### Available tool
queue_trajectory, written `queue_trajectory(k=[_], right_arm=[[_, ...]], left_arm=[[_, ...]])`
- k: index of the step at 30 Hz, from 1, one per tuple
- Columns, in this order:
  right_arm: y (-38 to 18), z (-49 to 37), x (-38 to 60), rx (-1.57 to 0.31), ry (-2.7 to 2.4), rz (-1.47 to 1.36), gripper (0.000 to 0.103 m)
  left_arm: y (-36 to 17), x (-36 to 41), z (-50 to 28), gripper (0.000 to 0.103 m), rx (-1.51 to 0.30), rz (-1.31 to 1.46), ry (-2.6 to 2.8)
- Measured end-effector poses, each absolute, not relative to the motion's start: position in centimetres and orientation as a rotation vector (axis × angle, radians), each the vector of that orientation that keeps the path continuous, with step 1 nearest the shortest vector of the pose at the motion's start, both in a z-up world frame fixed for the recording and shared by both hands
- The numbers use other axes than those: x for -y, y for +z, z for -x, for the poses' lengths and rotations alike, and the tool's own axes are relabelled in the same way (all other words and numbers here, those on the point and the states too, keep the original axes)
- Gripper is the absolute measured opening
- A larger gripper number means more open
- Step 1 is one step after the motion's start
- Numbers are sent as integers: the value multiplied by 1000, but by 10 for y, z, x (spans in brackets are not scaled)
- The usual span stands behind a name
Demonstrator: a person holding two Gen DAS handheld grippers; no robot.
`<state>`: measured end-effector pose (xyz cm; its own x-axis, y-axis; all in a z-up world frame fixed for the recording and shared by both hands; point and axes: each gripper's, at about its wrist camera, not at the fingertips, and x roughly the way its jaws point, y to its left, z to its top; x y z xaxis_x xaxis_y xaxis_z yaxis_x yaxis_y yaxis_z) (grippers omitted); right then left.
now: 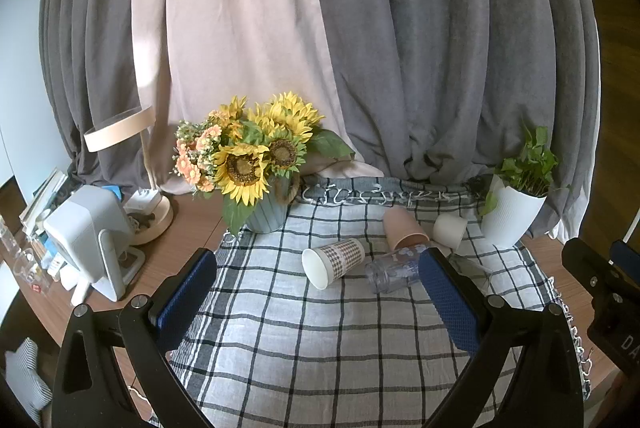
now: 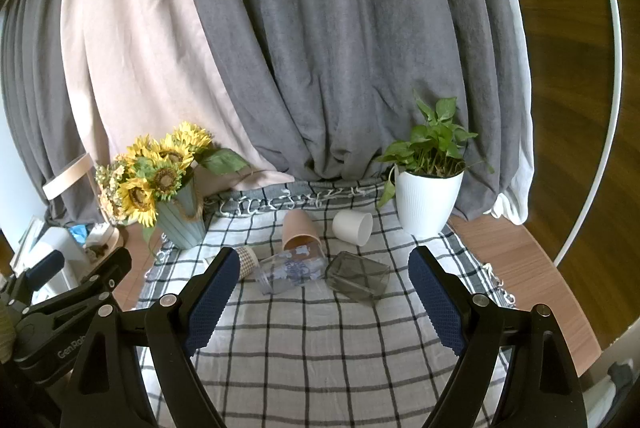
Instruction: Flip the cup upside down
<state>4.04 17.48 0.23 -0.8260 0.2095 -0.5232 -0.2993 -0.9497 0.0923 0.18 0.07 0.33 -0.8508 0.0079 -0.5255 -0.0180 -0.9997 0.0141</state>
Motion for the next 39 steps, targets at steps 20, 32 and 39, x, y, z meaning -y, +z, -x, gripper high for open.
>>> queue_trajectory(k=[20, 32, 39], right_arm=[[2, -42, -177, -257, 2748, 756, 86], [0, -41, -176, -259, 2748, 752, 86], [-1, -39, -178, -260, 2749, 758, 86]], left_arm=[[0, 0, -1, 103, -30, 853, 3004], [-1, 0, -1, 103, -33, 856, 3002], [-3, 1, 1, 103, -37, 859, 3001]])
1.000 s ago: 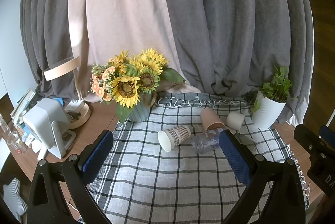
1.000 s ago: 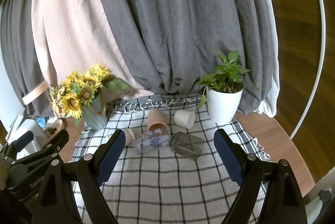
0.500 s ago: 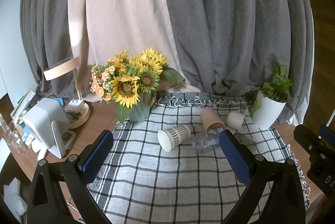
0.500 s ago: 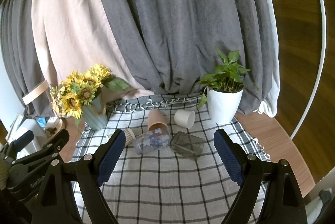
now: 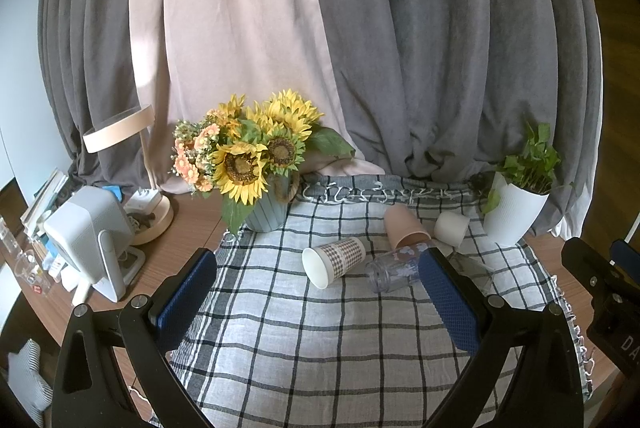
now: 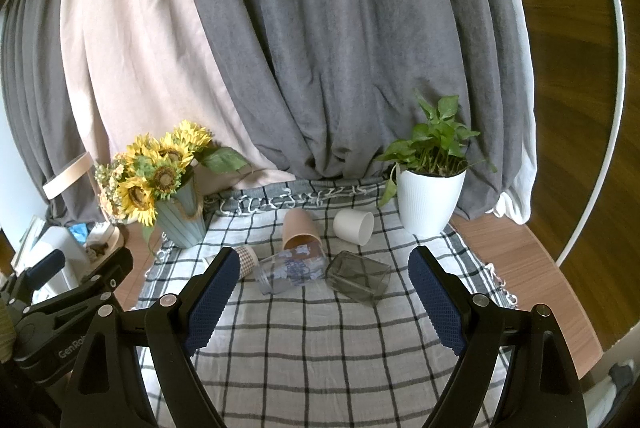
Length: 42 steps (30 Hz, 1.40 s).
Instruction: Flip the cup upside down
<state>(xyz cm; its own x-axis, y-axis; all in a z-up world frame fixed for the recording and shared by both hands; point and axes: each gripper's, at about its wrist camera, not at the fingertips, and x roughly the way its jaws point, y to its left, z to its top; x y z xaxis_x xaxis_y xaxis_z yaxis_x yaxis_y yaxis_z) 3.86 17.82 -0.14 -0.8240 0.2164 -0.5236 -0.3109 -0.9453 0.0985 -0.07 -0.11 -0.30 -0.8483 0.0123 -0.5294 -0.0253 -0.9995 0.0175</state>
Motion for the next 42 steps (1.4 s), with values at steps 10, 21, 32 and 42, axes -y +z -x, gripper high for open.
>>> queue_trajectory(k=[10, 21, 32, 42], right_arm=[[-16, -19, -181, -282, 2740, 831, 86], [-51, 39, -194, -382, 2741, 1070, 86], [-95, 146, -220, -486, 2683, 1368, 86], [-135, 242, -224, -481, 2621, 1606, 86]], left_arm=[[-18, 2, 21, 103, -46, 945, 2984], [-52, 6, 85, 103, 77, 1218, 2882], [-93, -3, 166, 103, 150, 1435, 2764], [-118, -10, 218, 102, 140, 1533, 2761]])
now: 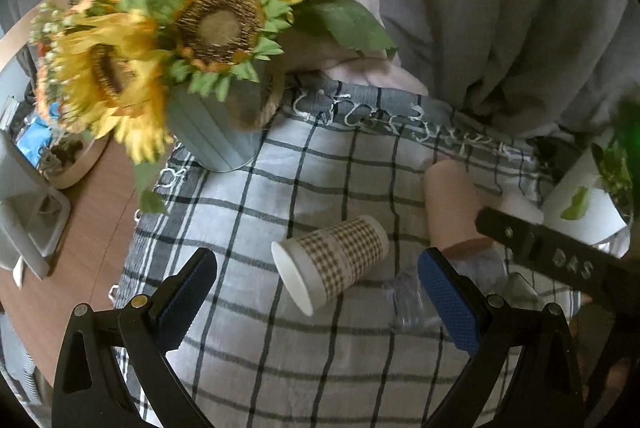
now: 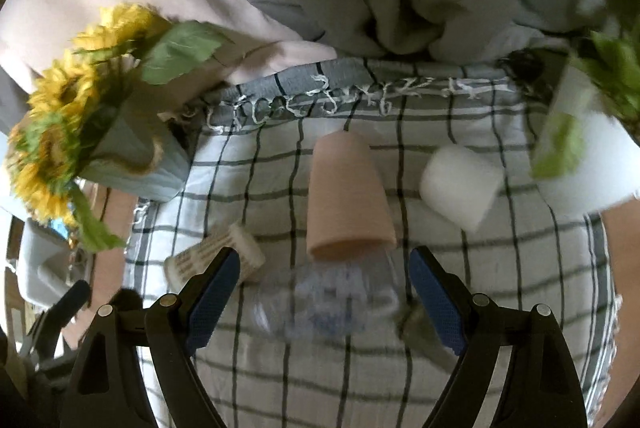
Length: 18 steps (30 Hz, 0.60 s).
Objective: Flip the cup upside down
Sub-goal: 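Move the right tool to the pink paper cup and close on it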
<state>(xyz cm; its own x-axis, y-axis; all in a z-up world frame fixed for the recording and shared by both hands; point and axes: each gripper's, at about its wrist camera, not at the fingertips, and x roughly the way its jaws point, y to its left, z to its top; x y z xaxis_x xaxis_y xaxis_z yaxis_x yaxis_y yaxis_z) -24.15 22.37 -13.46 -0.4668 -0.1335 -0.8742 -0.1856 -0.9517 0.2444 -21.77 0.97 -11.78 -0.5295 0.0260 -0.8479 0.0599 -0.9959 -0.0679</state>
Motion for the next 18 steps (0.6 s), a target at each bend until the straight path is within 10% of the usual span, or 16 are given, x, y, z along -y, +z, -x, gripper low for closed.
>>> queue_trajectory(k=[18], right_arm=[[-219, 344, -238, -396, 2366, 1999, 82]], left_arm=[[-162, -24, 275, 102, -158, -1637, -2592]])
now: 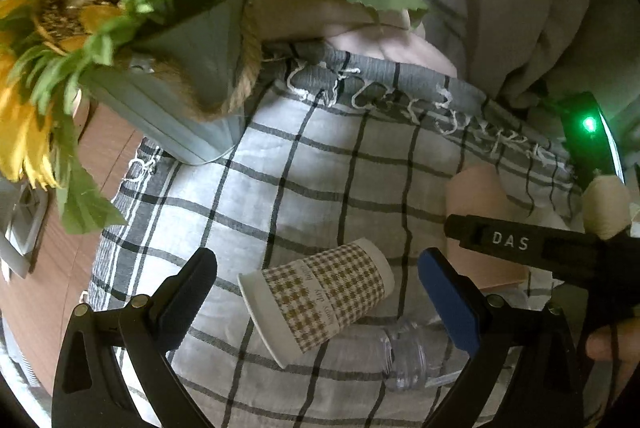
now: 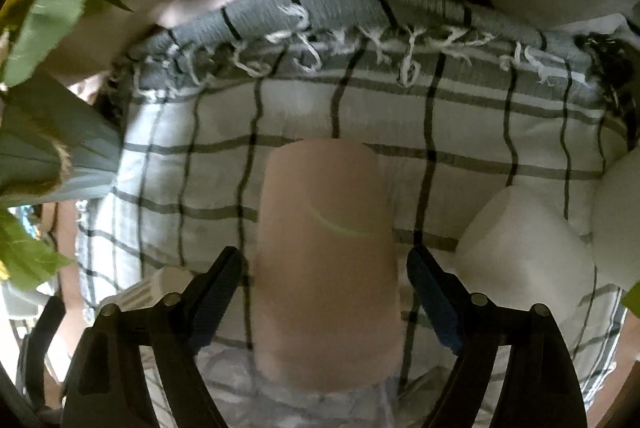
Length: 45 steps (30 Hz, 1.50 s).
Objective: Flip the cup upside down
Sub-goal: 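Move the right tool to the pink paper cup and close on it, then lift the pink cup off the cloth with the right tool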
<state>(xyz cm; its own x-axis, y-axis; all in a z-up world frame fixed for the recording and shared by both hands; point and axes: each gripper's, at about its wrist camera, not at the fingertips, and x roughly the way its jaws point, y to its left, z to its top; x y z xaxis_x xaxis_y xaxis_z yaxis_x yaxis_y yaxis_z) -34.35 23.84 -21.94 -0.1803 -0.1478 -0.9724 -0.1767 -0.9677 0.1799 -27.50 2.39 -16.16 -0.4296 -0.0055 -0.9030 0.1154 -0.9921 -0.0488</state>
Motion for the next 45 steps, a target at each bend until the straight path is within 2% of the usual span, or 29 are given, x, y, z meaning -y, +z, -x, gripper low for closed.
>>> queue_trajectory(k=[3, 9, 17, 21, 26, 32, 40, 45], right_arm=[[-226, 346, -238, -394, 2354, 2032, 71], [-207, 338, -238, -384, 2428, 1942, 71], [-131, 306, -244, -376, 2577, 1690, 71], [-97, 272, -241, -388, 2622, 1578, 71], [-83, 217, -227, -415, 2638, 1513, 71], [-97, 161, -212, -485, 2625, 1519, 71], [-153, 120, -202, -598, 2503, 1645, 71], [-187, 109, -184, -597, 2453, 1722, 70]], left_arm=[[-162, -27, 275, 102, -149, -1645, -2598], [-150, -26, 264, 102, -121, -1594, -2631], [-113, -16, 230, 102, -168, -1491, -2719], [-100, -12, 210, 102, -157, -1452, -2741], [-97, -6, 184, 102, -143, -1481, -2748], [-111, 0, 152, 102, -52, -1575, -2740], [-150, 18, 126, 102, -1, -1713, -2622], [-170, 28, 115, 102, 26, -1759, -2561]])
